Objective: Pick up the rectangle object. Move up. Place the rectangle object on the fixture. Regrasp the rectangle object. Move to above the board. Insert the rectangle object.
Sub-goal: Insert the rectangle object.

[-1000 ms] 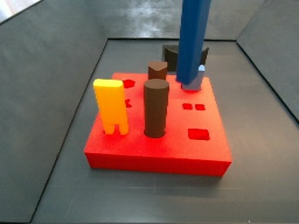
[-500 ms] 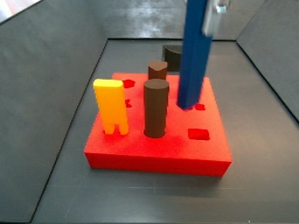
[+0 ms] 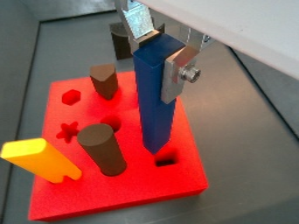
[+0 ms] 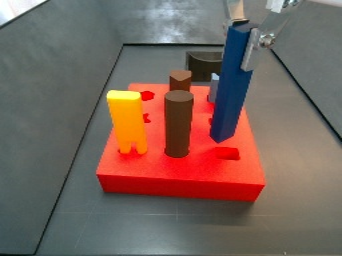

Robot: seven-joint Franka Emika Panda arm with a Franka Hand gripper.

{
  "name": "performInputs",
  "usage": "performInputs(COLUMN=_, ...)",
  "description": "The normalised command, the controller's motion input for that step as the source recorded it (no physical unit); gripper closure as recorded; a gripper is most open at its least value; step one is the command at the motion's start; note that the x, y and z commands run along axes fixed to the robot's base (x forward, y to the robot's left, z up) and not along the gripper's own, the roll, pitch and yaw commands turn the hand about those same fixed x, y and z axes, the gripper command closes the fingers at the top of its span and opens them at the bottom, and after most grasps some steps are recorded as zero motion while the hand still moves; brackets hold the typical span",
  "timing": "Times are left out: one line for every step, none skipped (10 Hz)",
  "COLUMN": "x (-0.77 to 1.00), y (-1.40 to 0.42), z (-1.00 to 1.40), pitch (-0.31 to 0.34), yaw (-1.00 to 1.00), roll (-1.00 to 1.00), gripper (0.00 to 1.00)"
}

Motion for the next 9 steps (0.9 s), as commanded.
performInputs(x=0.21, y=-0.09, z=0.01, pitch=0.334, yaw=-0.29, roll=0.28, gripper=1.00)
performInputs(x=0.09, y=-0.09, z=0.12, pitch=0.183, yaw=-0.53, roll=0.21, gripper=1.00)
performInputs(x=0.00, y=-0.06, z=0.09, pitch=0.030, yaw=-0.83, roll=0.19, gripper=1.00)
performInputs(x=0.00, y=0.00, z=0.00, pitch=-0.010, yaw=-0.99, roll=0.12, gripper=1.00)
performInputs(x=0.00, y=0.00, z=0.00, pitch=-0.013, yaw=-1.00, roll=0.07, gripper=1.00)
performInputs(x=0.00, y=0.00, z=0.00, pitch=-0.010, yaw=-1.00, roll=0.06, gripper=1.00)
performInputs(x=0.01, y=-0.07, z=-0.24, pitch=-0.007, yaw=-0.96, roll=0.06, gripper=1.00)
performInputs(x=0.00, y=-0.16, z=-0.23, pitch=0.000, yaw=-0.92, roll=0.05, gripper=1.00)
performInputs(x=0.00, y=-0.17, z=-0.21, pitch=0.000, yaw=-0.91, roll=0.04, gripper=1.00)
